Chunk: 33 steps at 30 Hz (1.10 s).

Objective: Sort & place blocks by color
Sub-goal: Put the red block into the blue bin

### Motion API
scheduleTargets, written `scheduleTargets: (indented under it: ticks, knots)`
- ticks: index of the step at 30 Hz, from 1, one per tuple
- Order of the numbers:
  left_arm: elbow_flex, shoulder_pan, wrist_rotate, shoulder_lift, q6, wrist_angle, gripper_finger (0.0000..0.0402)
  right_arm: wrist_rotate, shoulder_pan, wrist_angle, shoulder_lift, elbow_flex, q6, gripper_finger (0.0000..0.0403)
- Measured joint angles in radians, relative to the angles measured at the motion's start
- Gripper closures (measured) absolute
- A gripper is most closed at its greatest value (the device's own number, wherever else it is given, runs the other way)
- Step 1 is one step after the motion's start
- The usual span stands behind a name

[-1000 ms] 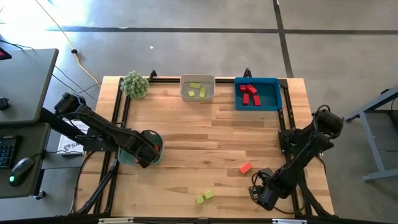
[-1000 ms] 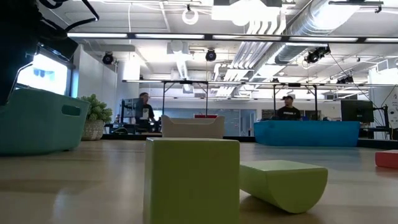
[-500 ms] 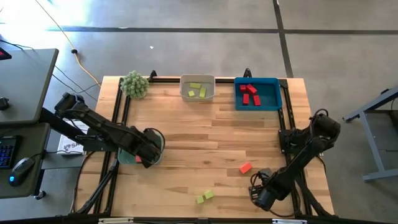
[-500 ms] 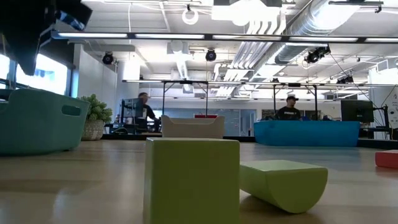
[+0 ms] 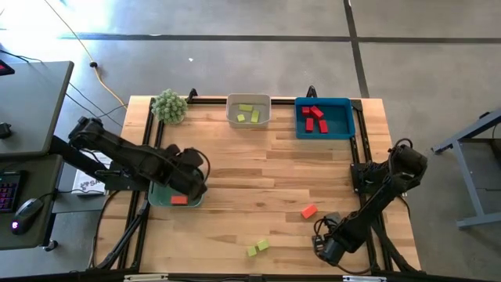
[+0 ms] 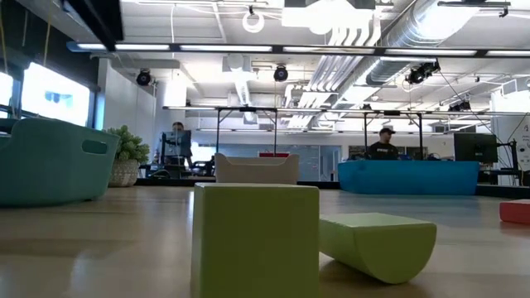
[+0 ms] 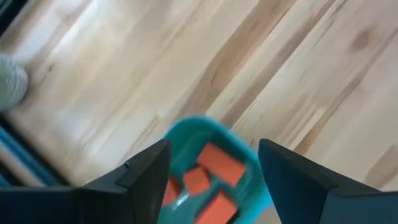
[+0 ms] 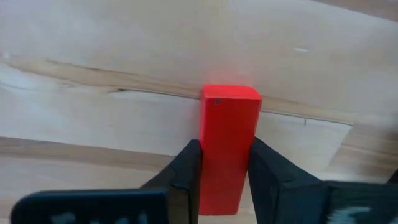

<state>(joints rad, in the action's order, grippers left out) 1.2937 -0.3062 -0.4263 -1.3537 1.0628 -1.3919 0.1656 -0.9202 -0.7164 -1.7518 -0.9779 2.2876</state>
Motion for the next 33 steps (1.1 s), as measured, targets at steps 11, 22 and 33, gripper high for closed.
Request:
scheduleTargets:
  ticks: [11,22,33]
  knots:
    - [0.03,0.104,-0.008,0.0,-0.161,0.196,0.0169,-0.237,0.009,-0.042,0.13,0.005,-0.035,0.033]
    - [0.03,0.152,0.012,0.0,-0.229,0.353,0.017,-0.633,0.162,-0.263,0.427,0.005,-0.326,0.033]
    - [0.03,0.152,0.033,0.0,-0.201,0.352,0.0171,-0.957,0.515,-0.307,0.69,0.004,-0.993,0.033]
